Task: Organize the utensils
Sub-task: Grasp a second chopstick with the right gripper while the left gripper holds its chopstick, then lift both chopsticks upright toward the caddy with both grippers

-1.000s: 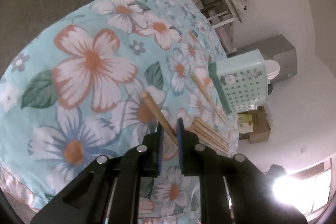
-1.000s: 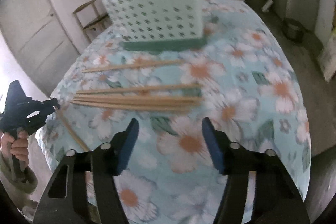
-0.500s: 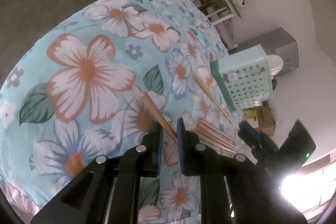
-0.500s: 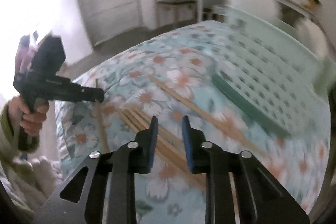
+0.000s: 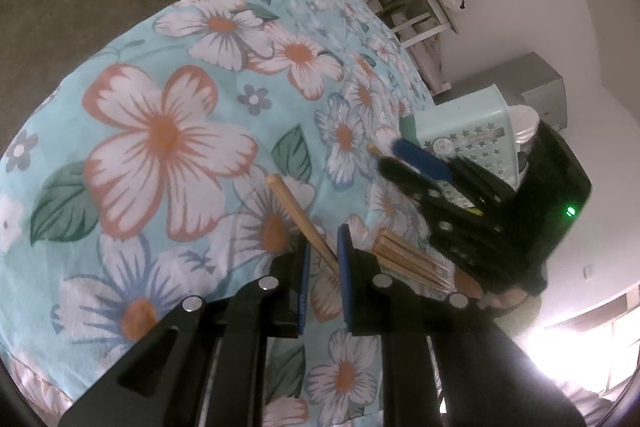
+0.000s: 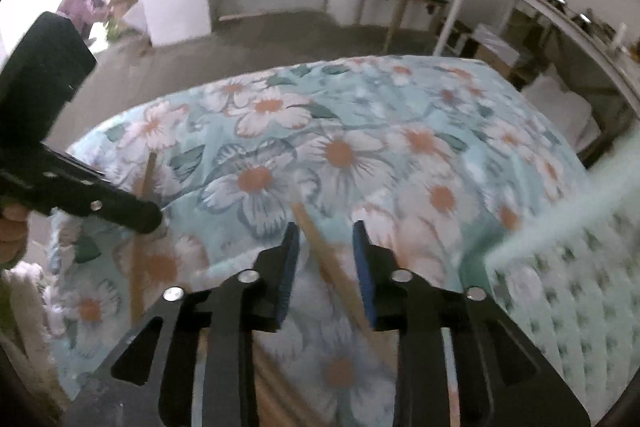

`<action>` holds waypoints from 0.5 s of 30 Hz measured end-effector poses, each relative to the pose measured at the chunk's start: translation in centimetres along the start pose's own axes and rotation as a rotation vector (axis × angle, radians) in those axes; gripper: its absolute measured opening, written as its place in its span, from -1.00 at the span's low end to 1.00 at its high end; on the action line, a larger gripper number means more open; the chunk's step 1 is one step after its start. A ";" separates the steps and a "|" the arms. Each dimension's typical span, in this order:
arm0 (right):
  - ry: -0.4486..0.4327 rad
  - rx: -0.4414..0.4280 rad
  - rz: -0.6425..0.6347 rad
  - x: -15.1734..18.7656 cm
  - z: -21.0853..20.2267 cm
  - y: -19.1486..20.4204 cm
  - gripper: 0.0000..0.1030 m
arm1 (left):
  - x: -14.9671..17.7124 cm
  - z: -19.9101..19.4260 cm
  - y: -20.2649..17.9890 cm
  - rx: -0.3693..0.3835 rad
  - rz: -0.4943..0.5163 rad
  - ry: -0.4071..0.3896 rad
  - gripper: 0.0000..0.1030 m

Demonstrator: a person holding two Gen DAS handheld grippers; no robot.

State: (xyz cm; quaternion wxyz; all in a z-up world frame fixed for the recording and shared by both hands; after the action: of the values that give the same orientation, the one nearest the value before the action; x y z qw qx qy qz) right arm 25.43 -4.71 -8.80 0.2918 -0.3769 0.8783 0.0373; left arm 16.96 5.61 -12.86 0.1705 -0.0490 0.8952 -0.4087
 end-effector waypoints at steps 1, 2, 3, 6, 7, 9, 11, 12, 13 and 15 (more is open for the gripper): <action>0.010 0.011 -0.014 -0.2 0.6 0.1 -0.44 | 0.0 0.0 0.0 0.000 -0.001 -0.001 -0.76; 0.022 0.018 -0.022 -0.3 1.3 0.2 -0.45 | 0.0 0.0 0.0 0.001 -0.001 -0.002 -0.76; 0.027 0.024 -0.024 -0.4 1.7 0.2 -0.55 | 0.0 0.0 0.0 0.001 -0.001 -0.003 -0.76; 0.011 0.036 -0.009 -0.8 2.0 0.1 -0.81 | 0.1 0.0 0.1 0.000 -0.001 -0.005 -0.76; -0.001 0.066 -0.009 -0.9 1.8 0.0 -0.83 | 0.1 0.0 0.0 -0.002 -0.001 -0.006 -0.76; -0.025 0.119 -0.013 -1.0 1.1 -0.2 -0.85 | 0.2 -0.1 0.0 -0.008 -0.003 -0.012 -0.76; -0.067 0.160 0.007 -1.2 0.0 -0.5 -0.87 | 0.3 -0.2 -0.2 -0.018 0.002 -0.023 -0.76; -0.085 0.175 0.019 -1.4 -0.5 -0.5 -0.88 | 0.3 -0.3 -0.3 -0.023 0.006 -0.030 -0.76; -0.112 0.193 0.036 -1.5 -1.4 -0.7 -0.88 | 0.4 -0.4 -0.5 -0.030 0.010 -0.039 -0.76; -0.170 0.230 0.077 -1.9 -3.5 -1.2 -0.88 | 0.3 -0.6 -0.8 -0.034 0.017 -0.050 -0.76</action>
State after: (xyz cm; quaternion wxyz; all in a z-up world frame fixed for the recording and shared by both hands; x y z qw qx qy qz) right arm 25.62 -5.36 -4.68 0.4048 -0.3025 0.8627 -0.0208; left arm 16.41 5.39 -11.99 0.1955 -0.0548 0.8979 -0.3907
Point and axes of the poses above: each gripper's, at about its wrist camera, not at the fingertips, and z roughly the way its jaws point, y to its left, x to its underside, the point moved 7 cm from there along z, roughly the way its jaws point, and after that the axes turned 1 degree about -z, right-handed, at the moved point
